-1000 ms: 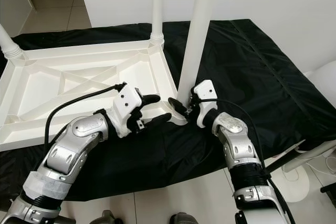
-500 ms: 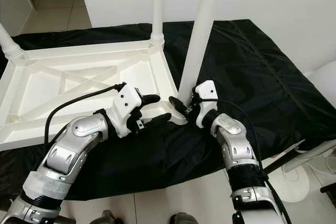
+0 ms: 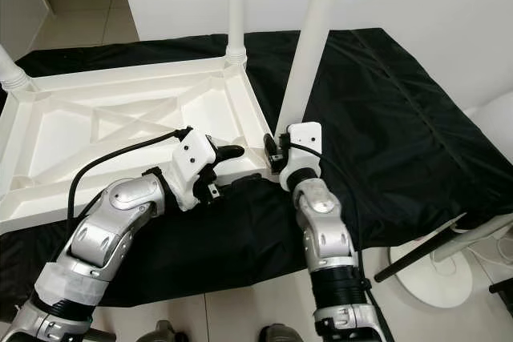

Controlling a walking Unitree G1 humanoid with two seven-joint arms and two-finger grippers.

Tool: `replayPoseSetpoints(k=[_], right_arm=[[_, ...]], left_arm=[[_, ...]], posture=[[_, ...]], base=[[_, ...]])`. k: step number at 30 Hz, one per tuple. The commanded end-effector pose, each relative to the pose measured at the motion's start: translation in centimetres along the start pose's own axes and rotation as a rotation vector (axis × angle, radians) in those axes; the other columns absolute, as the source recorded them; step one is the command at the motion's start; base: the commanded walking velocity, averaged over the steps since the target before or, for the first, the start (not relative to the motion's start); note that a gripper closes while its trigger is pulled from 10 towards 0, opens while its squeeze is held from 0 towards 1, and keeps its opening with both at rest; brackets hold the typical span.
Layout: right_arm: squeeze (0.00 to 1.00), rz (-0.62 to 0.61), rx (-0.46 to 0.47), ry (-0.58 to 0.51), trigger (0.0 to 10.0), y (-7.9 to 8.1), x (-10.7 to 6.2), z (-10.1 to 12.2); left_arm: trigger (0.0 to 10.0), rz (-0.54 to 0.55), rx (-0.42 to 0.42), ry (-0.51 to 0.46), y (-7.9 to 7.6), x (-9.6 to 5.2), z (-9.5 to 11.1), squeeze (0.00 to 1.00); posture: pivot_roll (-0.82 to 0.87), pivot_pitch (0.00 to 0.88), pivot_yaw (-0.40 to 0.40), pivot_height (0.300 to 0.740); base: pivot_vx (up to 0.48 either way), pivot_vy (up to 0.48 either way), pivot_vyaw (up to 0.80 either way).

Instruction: Building children table

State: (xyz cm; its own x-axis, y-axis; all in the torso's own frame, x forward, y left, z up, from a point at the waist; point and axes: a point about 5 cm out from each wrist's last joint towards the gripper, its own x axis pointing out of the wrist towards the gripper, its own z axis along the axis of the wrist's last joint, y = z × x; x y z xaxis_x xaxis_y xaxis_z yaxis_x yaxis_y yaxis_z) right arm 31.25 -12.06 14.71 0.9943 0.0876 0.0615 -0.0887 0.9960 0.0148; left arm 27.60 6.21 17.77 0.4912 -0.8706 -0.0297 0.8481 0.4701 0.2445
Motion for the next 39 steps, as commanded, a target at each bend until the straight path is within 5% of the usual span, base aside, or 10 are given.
replayPoseSetpoints(k=[1,13,14,15,24,25,26,29,32,39], right_arm=[[0.0,-0.071,-0.004,0.046,10.0,0.0,-0.4,-0.8],[0.0,-0.072,0.012,0.043,10.0,0.9,-0.7,-0.2],[0.96,-0.082,0.023,0.044,10.0,0.8,-0.8,-0.2],[1.0,-0.086,0.028,0.045,10.0,0.8,-0.8,-0.2],[1.0,-0.08,0.01,0.015,10.0,-0.8,-0.7,0.3],[0.61,-0.052,0.006,0.014,10.0,-1.2,-0.6,0.5],[0.0,-0.019,-0.001,0.011,10.0,-1.6,-0.5,0.6],[0.0,0.017,-0.011,0.008,10.0,-2.0,-0.4,0.8],[0.0,0.222,-0.066,-0.008,10.0,-2.1,0.0,1.4],[0.0,0.461,-0.132,-0.006,10.0,-1.9,0.6,1.7]], left_arm=[[10.0,0.035,0.0,0.008,0.0,-0.1,-0.1,0.0],[10.0,0.018,0.0,0.001,-0.3,0.2,-0.1,0.0],[10.0,0.023,-0.002,0.001,-0.2,0.2,0.0,0.0],[10.0,0.025,-0.002,0.001,-0.1,0.2,0.0,0.0],[10.0,0.03,-0.008,-0.003,-0.3,0.2,-0.1,0.0],[10.0,0.034,-0.01,-0.003,-0.3,0.2,-0.1,0.0],[10.0,0.037,-0.011,-0.003,-0.3,0.2,-0.1,0.0],[10.0,0.038,-0.011,-0.003,-0.2,0.2,-0.1,0.0],[10.0,0.035,-0.009,-0.004,-0.2,0.2,-0.1,0.0],[10.0,0.029,-0.011,-0.01,-0.3,0.5,0.0,0.0]], posture=[[-0.06,0.04,-0.008,0.74],[-0.07,0.033,-0.004,0.74],[-0.07,0.033,-0.004,0.74],[-0.07,0.033,-0.004,0.74],[-0.07,0.027,-0.008,0.74],[-0.07,0.027,-0.008,0.74],[-0.07,0.027,-0.009,0.74],[-0.07,0.027,-0.009,0.74],[-0.07,0.029,-0.009,0.74],[-0.08,0.035,0.002,0.74]], base=[[0.0,0.0,0.0],[0.0,0.0,0.0],[0.0,0.0,0.0],[0.0,0.0,0.0],[0.0,0.0,0.0],[0.0,0.0,0.0],[0.0,0.0,0.0],[0.0,0.0,0.0],[0.0,0.0,0.0],[0.0,0.0,0.0]])
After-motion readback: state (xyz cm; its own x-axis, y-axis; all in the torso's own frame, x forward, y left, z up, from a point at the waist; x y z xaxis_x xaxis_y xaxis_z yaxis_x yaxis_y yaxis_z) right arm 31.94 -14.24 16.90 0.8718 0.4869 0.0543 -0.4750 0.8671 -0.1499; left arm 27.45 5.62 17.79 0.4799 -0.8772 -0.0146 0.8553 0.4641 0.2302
